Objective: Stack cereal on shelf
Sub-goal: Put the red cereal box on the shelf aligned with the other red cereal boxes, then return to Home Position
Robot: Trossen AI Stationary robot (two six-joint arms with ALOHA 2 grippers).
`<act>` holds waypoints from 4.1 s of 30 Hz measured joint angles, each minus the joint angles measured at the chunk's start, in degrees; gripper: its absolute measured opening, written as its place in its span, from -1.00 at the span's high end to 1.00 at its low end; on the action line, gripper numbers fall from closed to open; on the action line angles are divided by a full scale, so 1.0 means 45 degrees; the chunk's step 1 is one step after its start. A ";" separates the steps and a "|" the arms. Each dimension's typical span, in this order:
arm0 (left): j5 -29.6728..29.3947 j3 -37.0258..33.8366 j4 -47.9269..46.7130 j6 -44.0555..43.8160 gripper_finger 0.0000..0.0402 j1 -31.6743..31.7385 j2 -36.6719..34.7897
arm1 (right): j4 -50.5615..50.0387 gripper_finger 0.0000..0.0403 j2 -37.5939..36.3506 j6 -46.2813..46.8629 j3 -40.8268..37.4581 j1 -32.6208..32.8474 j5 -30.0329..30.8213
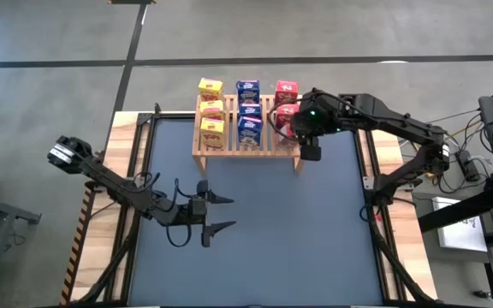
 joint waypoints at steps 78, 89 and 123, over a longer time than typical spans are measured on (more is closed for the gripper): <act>-0.0999 0.0092 -0.6757 -0.0138 -0.37 0.0055 -0.6541 | 0.7442 -0.22 -0.7533 0.2337 -0.7497 0.0670 0.0396; -0.1064 -0.0473 -0.8319 0.0000 -0.23 0.0525 -0.8717 | 1.4323 -0.14 -1.0665 0.2729 -1.3801 0.0710 -0.2112; -0.1297 -0.6973 -0.7265 0.0503 0.99 0.1180 -1.7073 | 1.6348 0.96 -1.7418 0.4436 -2.0549 0.0710 -0.2620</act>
